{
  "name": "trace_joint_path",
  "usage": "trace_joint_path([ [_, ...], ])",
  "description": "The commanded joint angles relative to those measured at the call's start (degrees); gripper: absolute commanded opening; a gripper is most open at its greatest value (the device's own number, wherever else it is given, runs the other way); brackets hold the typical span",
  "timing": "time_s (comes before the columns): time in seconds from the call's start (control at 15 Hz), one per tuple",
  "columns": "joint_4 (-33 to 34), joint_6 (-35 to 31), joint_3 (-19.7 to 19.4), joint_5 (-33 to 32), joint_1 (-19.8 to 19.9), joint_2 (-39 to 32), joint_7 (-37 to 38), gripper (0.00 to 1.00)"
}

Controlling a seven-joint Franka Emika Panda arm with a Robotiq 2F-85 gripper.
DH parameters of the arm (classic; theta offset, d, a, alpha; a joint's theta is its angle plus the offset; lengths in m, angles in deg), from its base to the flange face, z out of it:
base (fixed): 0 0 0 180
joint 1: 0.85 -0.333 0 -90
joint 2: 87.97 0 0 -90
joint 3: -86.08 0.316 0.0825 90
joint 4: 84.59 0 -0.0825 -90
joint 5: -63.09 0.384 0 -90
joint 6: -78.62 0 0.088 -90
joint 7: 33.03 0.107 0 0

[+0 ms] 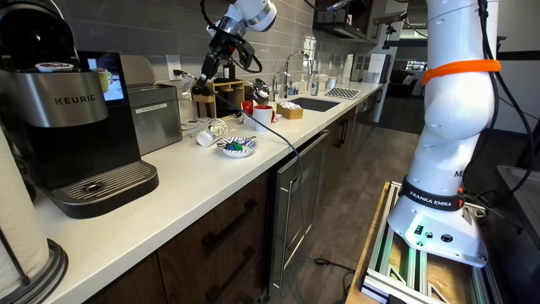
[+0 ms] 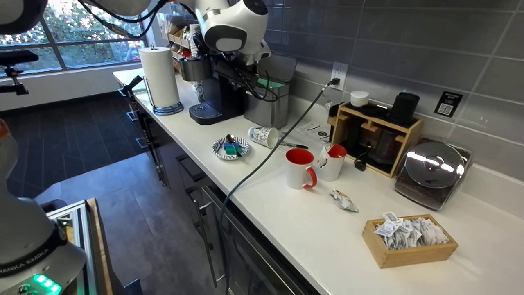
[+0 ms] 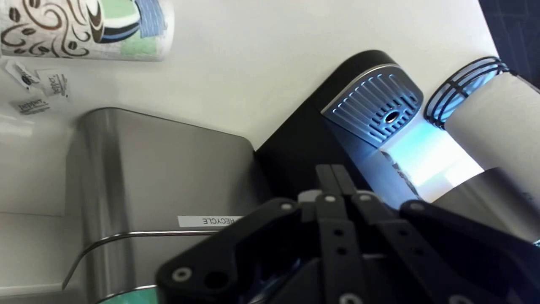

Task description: Put the cup on the counter bottom first

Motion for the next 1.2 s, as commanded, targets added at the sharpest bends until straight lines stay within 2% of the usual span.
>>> trace_joint_path([
  [0.0, -3.72, -7.98, -3.32, -7.02, -5.0, 0.04, 6.07, 0.0],
  [0.13, -4.07, -12.26, -4.24, -11.74, -6.22, -2.71, 11.37, 0.0],
  [0.2, -4.18, -12.79, -4.71, -12.63, -6.12, -3.91, 14.3, 0.26],
  [0.27, -4.01, -13.13, -4.83, -12.59, -5.75, -5.21, 16.27, 0.27],
  [0.33, -4.1, -13.72, -5.25, -12.88, -5.21, -6.18, 18.22, 0.32],
  [0.53, -3.97, -12.82, -6.9, -12.3, -2.32, -7.48, 22.53, 0.56],
  [0.87, -5.25, -13.17, -6.98, -4.89, 3.57, -3.82, 25.06, 0.94],
  [0.93, -4.92, -13.32, -7.02, -4.05, 3.94, -3.81, 25.14, 0.99],
  [1.13, -4.7, -14.27, -5.5, 0.17, 3.55, -4.34, 21.96, 1.0],
])
